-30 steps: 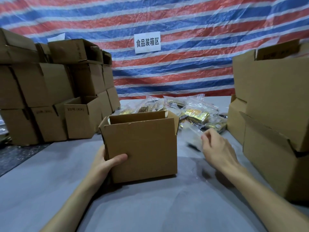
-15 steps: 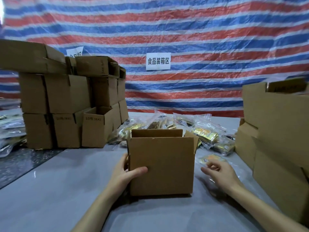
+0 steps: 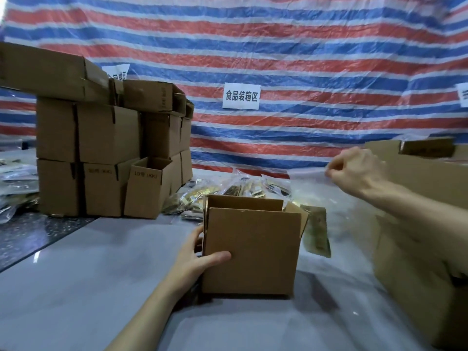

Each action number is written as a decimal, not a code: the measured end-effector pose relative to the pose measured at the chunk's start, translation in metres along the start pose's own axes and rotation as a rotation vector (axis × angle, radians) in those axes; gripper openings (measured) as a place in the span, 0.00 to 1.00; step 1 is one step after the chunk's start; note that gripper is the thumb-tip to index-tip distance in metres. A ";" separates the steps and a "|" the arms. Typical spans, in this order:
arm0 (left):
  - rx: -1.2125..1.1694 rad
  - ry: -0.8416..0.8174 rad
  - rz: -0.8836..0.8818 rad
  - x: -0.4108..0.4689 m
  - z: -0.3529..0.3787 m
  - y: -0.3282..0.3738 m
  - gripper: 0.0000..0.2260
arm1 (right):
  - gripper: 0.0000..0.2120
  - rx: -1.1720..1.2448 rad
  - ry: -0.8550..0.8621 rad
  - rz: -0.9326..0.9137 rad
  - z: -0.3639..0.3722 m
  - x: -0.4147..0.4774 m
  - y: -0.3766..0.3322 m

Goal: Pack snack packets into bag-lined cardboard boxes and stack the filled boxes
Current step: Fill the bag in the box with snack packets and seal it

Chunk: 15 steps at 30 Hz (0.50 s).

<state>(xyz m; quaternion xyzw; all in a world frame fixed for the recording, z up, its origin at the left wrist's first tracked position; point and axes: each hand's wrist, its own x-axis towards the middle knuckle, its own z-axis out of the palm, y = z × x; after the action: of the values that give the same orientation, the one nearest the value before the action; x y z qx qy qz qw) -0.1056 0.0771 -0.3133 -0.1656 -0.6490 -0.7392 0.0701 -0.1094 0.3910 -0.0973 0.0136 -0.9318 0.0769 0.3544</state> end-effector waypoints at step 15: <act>0.003 -0.014 0.000 0.000 0.000 -0.003 0.42 | 0.05 0.181 0.309 -0.086 -0.071 0.031 -0.040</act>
<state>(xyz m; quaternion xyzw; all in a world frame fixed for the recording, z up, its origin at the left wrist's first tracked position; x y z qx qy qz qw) -0.1069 0.0774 -0.3162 -0.1708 -0.6507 -0.7370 0.0656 -0.0824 0.3636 -0.0190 0.0732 -0.8541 0.1464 0.4936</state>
